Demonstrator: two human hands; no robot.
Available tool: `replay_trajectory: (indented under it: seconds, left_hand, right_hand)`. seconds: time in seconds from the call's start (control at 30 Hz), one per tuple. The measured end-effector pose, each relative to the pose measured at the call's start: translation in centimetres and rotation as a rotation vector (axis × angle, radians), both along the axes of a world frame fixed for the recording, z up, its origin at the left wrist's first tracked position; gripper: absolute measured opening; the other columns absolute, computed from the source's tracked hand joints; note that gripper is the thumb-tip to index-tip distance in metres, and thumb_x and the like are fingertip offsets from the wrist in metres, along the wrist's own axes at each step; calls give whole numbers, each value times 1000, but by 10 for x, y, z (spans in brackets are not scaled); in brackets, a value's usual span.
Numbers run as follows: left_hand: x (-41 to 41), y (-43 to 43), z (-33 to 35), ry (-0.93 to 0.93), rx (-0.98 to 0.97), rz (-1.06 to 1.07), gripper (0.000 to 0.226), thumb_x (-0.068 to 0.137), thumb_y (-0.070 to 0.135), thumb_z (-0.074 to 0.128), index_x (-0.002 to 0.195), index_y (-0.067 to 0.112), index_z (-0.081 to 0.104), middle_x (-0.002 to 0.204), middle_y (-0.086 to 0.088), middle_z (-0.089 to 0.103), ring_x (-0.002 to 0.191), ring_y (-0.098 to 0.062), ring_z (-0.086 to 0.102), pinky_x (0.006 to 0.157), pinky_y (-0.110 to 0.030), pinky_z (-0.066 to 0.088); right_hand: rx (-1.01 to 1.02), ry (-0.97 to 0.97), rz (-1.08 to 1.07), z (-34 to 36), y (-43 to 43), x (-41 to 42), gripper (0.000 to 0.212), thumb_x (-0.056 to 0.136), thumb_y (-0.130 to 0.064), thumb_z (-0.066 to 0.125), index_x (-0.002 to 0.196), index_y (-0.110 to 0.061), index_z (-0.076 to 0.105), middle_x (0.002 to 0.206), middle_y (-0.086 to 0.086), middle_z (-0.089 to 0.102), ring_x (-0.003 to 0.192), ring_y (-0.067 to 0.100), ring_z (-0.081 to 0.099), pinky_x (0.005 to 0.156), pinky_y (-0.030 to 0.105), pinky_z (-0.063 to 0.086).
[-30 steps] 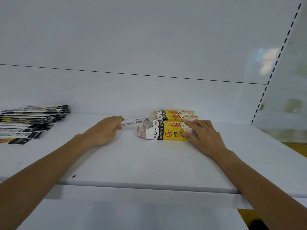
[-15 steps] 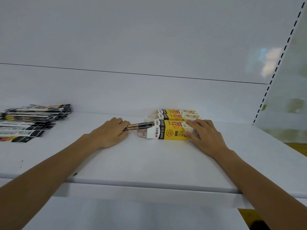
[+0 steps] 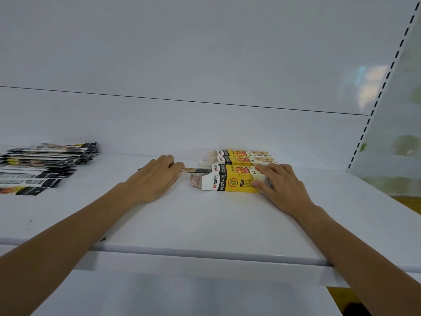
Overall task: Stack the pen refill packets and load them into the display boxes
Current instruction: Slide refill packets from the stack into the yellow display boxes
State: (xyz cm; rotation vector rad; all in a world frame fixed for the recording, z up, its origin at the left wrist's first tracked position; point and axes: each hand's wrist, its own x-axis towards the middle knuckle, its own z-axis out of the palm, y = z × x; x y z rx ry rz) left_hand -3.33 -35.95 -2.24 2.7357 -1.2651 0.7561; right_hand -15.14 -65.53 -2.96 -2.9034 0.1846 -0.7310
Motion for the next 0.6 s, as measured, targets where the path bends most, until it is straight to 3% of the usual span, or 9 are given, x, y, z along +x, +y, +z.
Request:
replay_trajectory:
  seconds: [0.13,0.27,0.43,0.5,0.6]
  left_hand:
    - [-5,-11,3,-18,-33,-41,62,93,42,8,107,7,57,86,-3,40,72,-19,31,66,-30,28]
    - [-15,-30,5,79,9,43,28,101,16,30,121,10,47,107,-8,43,85,-18,29,69,-27,19]
    - [-17,-44,4,116,-17,79,38,94,2,33,130,11,41,113,-8,41,102,-23,38,82,-29,29]
    - [-20,-54,4,137,10,54,35,93,4,37,127,10,40,114,-7,40,104,-23,37,83,-29,29]
    - [-23,-70,7,321,-28,0,23,93,16,41,113,5,45,104,-4,37,98,-19,35,79,-28,30]
  right_hand:
    - [20,-17,15,-1,0,0,51,91,-51,43,138,-32,40,138,-8,42,131,14,24,92,33,40]
    - [27,-4,31,-1,0,1,52,91,-50,44,138,-29,40,138,-6,42,130,16,23,95,35,40]
    - [-35,6,0,1,2,0,52,92,-50,42,140,-29,37,139,-4,41,131,17,24,93,31,39]
    - [-33,9,8,1,3,0,52,92,-50,42,139,-29,38,138,-4,41,131,16,24,94,31,39]
    - [-44,9,14,1,4,0,53,92,-50,41,139,-27,38,139,-4,41,131,17,24,94,32,39]
